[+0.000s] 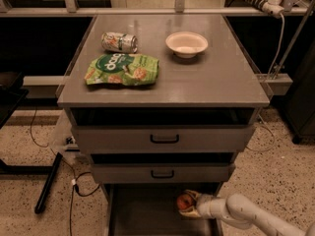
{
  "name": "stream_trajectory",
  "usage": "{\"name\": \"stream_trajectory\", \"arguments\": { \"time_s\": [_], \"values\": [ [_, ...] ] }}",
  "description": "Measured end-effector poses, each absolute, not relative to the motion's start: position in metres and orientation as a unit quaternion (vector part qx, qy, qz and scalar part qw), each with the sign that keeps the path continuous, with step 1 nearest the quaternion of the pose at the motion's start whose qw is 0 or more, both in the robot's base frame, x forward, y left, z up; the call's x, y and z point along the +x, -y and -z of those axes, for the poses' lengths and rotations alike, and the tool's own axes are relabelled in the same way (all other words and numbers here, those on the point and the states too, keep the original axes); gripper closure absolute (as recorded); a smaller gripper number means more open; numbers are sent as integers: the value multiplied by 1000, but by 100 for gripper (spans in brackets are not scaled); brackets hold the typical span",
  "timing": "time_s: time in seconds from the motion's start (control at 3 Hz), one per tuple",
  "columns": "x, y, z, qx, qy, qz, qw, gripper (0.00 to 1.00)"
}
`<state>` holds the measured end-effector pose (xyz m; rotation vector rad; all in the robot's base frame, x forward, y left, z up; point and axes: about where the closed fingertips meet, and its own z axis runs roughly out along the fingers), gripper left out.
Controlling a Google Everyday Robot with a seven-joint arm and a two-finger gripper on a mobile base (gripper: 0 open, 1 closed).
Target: Place apple into bottom drawer
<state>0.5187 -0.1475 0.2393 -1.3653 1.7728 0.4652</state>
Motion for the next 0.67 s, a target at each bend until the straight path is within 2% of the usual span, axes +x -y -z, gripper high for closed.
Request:
{"name": "stream_trajectory", "arguments": {
  "time_s": [0.67],
  "values": [
    [518,133,-159,-593,-691,-147,386,100]
  ]
}}
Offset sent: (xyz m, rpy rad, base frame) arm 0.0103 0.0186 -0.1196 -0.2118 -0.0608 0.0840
